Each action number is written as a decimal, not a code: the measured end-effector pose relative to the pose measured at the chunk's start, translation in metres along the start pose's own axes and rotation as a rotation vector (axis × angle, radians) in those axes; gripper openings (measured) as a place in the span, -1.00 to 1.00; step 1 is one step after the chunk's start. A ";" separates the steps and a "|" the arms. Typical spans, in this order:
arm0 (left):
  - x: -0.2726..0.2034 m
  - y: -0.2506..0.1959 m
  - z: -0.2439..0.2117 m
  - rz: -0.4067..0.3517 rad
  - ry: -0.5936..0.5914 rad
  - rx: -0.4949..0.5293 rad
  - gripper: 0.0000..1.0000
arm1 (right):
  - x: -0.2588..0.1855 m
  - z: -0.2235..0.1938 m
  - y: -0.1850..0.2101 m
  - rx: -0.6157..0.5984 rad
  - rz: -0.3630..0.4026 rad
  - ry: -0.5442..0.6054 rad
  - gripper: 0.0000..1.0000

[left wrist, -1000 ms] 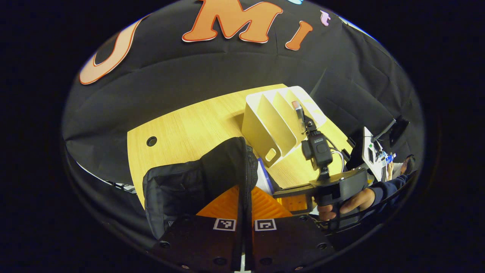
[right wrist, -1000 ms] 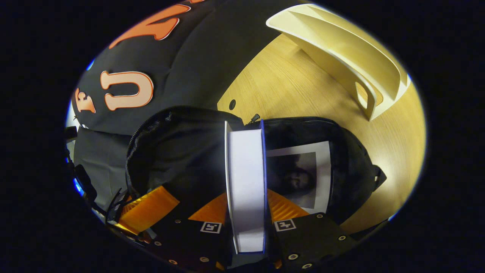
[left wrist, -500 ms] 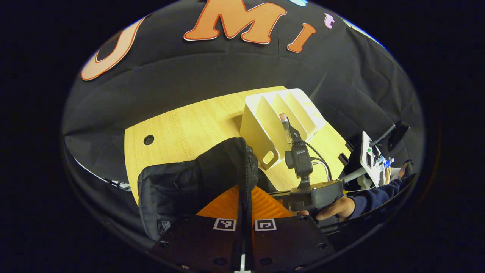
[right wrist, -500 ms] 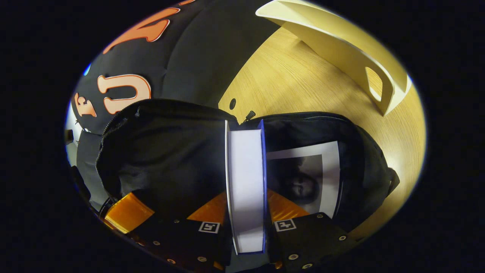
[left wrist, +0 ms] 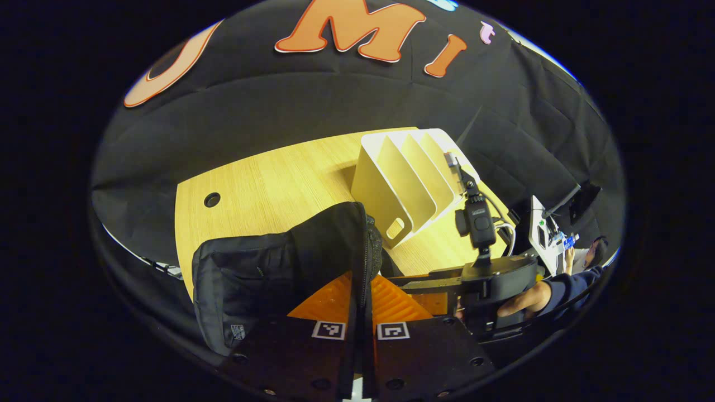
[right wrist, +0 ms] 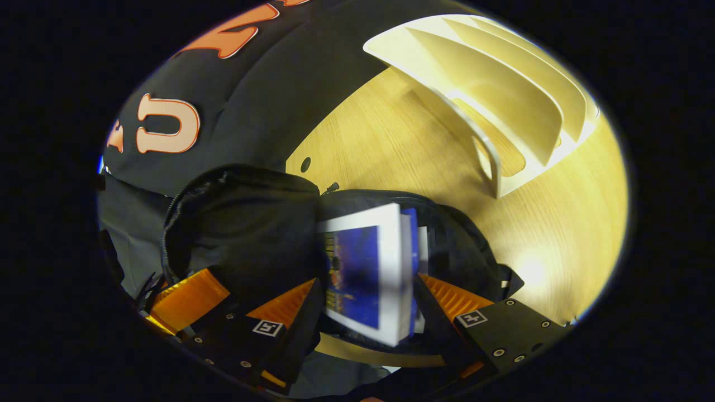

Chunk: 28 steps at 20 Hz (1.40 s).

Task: Open the schoolbag, grab two books from the bookshelf and put them into the schoolbag.

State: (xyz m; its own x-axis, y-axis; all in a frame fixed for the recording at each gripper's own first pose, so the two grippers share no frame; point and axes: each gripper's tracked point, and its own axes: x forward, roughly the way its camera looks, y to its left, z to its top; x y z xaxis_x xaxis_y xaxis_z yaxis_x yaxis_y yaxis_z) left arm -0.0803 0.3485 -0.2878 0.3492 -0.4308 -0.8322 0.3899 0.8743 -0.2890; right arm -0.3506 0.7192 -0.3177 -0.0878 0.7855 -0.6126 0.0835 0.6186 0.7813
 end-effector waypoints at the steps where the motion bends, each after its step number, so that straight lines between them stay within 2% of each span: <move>1: 0.000 -0.006 -0.002 -0.013 -0.005 0.005 -0.77 | -0.005 0.004 -0.002 -0.007 -0.009 -0.016 0.95; 2: -0.001 -0.011 -0.004 -0.028 -0.008 0.005 -0.75 | -0.012 0.007 -0.004 -0.014 -0.020 -0.028 0.95; 4: 0.000 -0.025 -0.002 -0.065 -0.020 0.000 -0.53 | -0.029 0.023 -0.005 -0.026 -0.028 -0.078 0.95; 6: 0.002 -0.036 -0.003 -0.096 -0.030 -0.005 -0.13 | -0.044 0.042 -0.013 -0.063 -0.043 -0.142 0.95; 8: 0.008 -0.041 0.000 -0.090 -0.029 -0.046 0.41 | -0.056 0.056 -0.031 -0.104 -0.082 -0.180 0.94; 9: 0.011 -0.043 0.001 -0.077 -0.037 -0.065 0.76 | -0.064 0.063 -0.036 -0.108 -0.080 -0.199 0.95; 10: 0.013 -0.045 0.002 -0.067 -0.043 -0.087 0.87 | -0.071 0.071 -0.042 -0.108 -0.078 -0.214 0.95; 14: 0.017 -0.067 0.015 -0.004 -0.095 -0.161 0.92 | -0.110 0.101 -0.068 -0.167 -0.081 -0.281 0.95; 19: 0.029 -0.112 0.039 0.103 -0.177 -0.161 0.92 | -0.167 0.145 -0.103 -0.318 -0.104 -0.364 0.95; 23: 0.043 -0.156 0.062 0.124 -0.237 -0.227 0.96 | -0.212 0.176 -0.127 -0.412 -0.122 -0.430 0.95; 28: 0.038 -0.183 0.100 0.281 -0.413 -0.164 0.96 | -0.272 0.210 -0.139 -0.533 -0.111 -0.535 0.95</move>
